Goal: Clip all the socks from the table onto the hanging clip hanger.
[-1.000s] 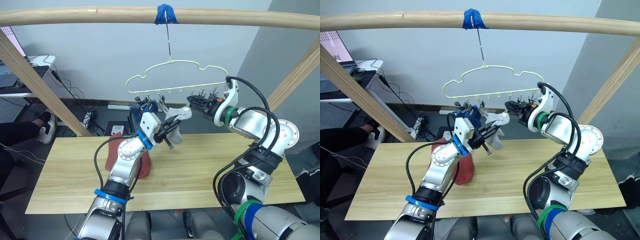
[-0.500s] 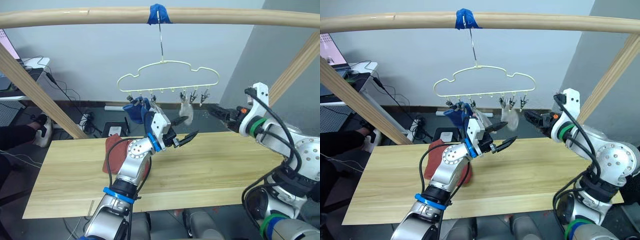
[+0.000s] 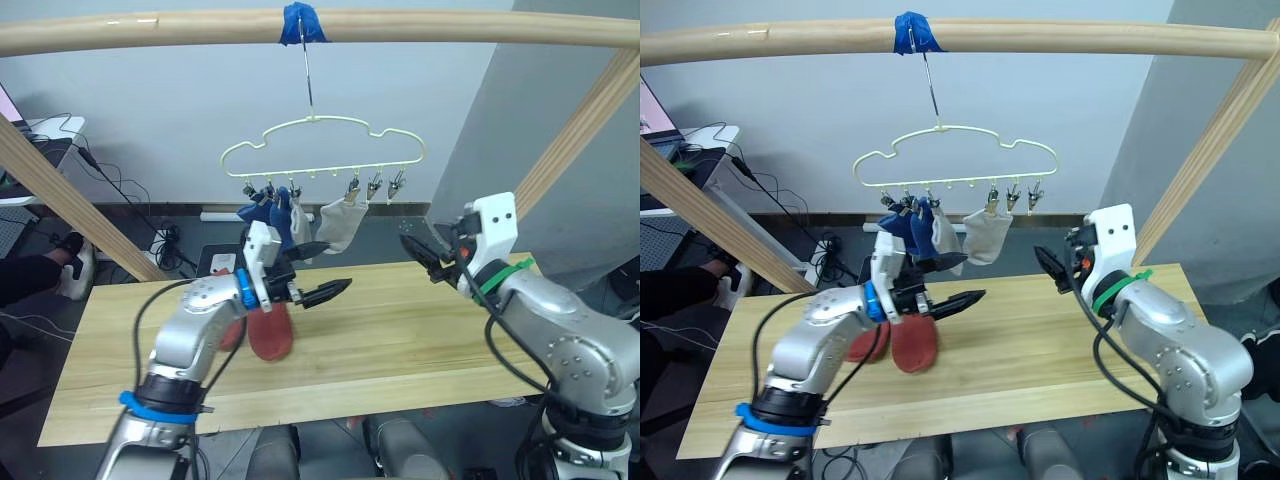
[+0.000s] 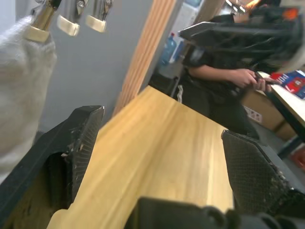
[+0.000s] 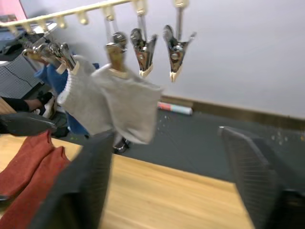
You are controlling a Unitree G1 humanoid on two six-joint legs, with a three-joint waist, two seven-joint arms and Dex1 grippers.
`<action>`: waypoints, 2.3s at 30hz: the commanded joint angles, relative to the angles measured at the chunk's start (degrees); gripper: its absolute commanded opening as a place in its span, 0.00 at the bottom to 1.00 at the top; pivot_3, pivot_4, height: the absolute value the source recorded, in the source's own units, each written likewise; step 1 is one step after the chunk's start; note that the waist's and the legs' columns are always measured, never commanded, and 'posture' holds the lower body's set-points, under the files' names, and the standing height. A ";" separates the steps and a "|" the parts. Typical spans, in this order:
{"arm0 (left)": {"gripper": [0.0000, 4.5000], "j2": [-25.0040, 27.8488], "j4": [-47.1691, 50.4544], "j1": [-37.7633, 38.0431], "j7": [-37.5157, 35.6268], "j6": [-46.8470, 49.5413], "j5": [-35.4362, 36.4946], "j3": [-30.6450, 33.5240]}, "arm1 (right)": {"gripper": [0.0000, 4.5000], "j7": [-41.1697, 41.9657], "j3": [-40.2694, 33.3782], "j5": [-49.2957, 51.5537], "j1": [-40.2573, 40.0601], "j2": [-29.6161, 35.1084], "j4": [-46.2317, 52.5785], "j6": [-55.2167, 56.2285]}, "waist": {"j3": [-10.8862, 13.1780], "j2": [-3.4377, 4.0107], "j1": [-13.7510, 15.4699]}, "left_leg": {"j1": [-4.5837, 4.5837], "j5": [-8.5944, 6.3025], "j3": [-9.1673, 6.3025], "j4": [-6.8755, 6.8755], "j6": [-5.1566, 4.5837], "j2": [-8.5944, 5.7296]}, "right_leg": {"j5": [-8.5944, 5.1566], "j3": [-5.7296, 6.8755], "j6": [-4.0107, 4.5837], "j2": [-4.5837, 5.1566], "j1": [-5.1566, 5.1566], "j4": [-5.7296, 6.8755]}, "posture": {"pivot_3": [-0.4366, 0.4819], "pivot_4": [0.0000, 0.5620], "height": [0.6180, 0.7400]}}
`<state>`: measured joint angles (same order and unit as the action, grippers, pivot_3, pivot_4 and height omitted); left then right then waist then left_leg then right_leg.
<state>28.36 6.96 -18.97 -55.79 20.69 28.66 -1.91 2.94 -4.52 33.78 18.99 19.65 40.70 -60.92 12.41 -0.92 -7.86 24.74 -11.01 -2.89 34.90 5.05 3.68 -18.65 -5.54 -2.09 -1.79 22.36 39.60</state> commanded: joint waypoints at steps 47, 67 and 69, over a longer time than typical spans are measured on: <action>1.00 5.52 19.15 7.18 8.08 10.66 14.01 10.37 | 0.57 -3.00 7.80 -31.67 11.03 -15.21 -28.12 35.38 | 1.15 -0.29 4.86 | 0.02 0.00 0.00 -0.01 0.03 0.01 | 0.17 0.07 0.29 0.08 0.00 -0.01 | 0.50 0.39 1.00; 1.00 5.62 19.23 7.39 8.55 10.34 13.22 9.92 | 0.57 -3.15 6.09 -31.23 14.02 -18.54 -31.16 34.81 | 1.16 -0.29 4.91 | 0.01 0.00 0.00 0.02 0.03 0.01 | 0.17 0.07 0.29 0.08 0.01 0.09 | 0.50 0.40 1.00; 1.00 5.62 19.40 7.57 8.65 10.36 13.28 9.99 | 0.57 -3.23 5.84 -30.93 14.26 -19.14 -31.23 34.65 | 1.16 -0.28 4.92 | 0.01 0.00 0.00 0.02 0.03 0.00 | 0.17 0.07 0.29 0.08 0.01 0.10 | 0.51 0.40 1.00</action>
<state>33.83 24.24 -11.39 -46.95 32.04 41.54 7.68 -0.08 2.06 2.22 32.06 0.95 8.50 -27.15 13.56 -1.20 -2.95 24.75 -11.00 -2.89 34.91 5.09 3.69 -18.48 -5.47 -1.80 -1.71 22.38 39.70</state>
